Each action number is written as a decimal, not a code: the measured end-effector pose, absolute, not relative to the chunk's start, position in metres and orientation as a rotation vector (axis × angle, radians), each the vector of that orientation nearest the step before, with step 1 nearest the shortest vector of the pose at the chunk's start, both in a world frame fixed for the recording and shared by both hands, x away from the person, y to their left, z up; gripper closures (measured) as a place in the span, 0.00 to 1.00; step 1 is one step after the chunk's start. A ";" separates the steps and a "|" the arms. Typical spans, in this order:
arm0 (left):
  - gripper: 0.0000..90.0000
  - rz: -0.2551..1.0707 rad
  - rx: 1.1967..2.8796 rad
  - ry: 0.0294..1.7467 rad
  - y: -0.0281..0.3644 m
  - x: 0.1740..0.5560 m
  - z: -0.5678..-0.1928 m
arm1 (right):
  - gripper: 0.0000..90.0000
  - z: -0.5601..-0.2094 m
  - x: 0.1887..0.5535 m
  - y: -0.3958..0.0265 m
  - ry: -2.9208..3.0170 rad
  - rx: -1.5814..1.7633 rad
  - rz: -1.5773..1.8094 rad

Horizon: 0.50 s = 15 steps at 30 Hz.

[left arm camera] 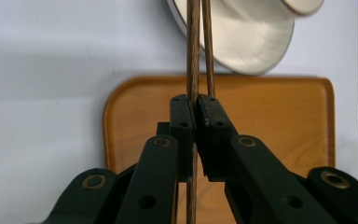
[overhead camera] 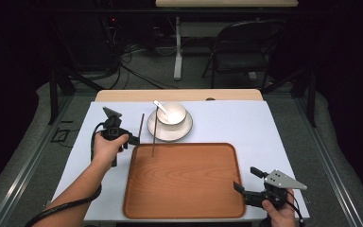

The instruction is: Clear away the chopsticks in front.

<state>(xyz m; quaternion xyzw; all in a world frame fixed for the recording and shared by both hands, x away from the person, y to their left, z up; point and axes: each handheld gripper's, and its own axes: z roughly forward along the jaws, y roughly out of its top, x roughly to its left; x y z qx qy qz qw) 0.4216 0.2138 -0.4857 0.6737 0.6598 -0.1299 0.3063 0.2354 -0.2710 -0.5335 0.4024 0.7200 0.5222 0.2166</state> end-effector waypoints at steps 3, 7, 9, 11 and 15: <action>0.94 -0.374 1.772 1.731 0.218 0.409 -0.487 | 0.16 -0.533 0.236 -0.271 1.994 1.116 1.448; 0.94 -0.415 1.731 1.704 0.224 0.393 -0.491 | 0.16 -0.533 0.235 -0.271 1.994 1.116 1.445; 0.94 -0.431 1.717 1.706 0.226 0.384 -0.493 | 0.16 -0.533 0.235 -0.271 1.995 1.118 1.445; 0.94 -0.437 1.713 1.702 0.228 0.376 -0.496 | 0.16 -0.534 0.236 -0.271 1.996 1.117 1.445; 0.94 -0.451 1.709 1.703 0.231 0.361 -0.503 | 0.16 -0.533 0.236 -0.271 1.995 1.119 1.445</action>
